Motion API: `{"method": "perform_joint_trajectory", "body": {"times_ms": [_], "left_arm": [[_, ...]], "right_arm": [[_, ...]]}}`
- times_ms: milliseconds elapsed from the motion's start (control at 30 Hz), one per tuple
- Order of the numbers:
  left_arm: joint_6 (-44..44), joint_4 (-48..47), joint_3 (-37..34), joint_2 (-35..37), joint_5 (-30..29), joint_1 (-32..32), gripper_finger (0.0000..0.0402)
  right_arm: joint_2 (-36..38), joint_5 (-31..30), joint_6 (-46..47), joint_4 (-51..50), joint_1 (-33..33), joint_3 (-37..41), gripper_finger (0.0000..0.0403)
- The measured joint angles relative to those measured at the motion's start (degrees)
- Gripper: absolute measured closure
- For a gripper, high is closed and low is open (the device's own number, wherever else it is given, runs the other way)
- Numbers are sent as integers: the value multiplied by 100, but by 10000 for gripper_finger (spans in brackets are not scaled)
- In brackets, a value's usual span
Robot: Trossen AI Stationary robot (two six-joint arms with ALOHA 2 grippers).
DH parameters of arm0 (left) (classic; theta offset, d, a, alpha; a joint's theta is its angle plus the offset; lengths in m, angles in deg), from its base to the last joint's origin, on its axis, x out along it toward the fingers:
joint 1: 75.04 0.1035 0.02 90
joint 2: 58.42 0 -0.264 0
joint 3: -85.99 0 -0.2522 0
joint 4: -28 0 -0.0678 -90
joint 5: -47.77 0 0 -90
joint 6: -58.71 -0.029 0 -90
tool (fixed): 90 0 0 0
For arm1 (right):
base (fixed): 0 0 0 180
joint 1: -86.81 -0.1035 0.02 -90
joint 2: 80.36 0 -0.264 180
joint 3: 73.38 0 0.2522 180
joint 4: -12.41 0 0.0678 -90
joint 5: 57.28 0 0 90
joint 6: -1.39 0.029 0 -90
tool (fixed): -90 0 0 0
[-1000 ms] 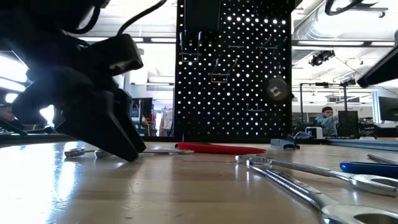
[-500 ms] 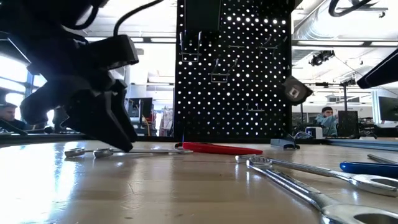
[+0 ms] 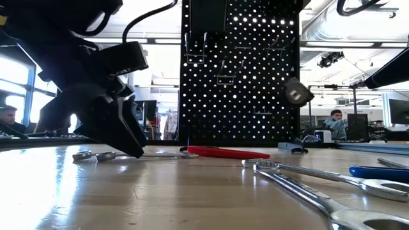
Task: Hang tools onto peg board
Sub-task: Hang the wrench on the peg board
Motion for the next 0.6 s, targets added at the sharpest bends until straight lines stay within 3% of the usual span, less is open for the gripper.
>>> {"method": "perform_joint_trajectory", "body": {"times_ms": [200,300,400,600], "left_arm": [[1019,-366,-48,24,134,257,140],[1240,20,-265,68,386,411,126],[1140,538,-461,76,820,576,120],[1245,620,-711,79,990,676,128]], "right_arm": [[0,0,-105,2,0,0,203],[0,0,-107,2,2,0,203],[0,13,-107,13,1,0,203],[0,31,-107,70,2,0,203]]}}
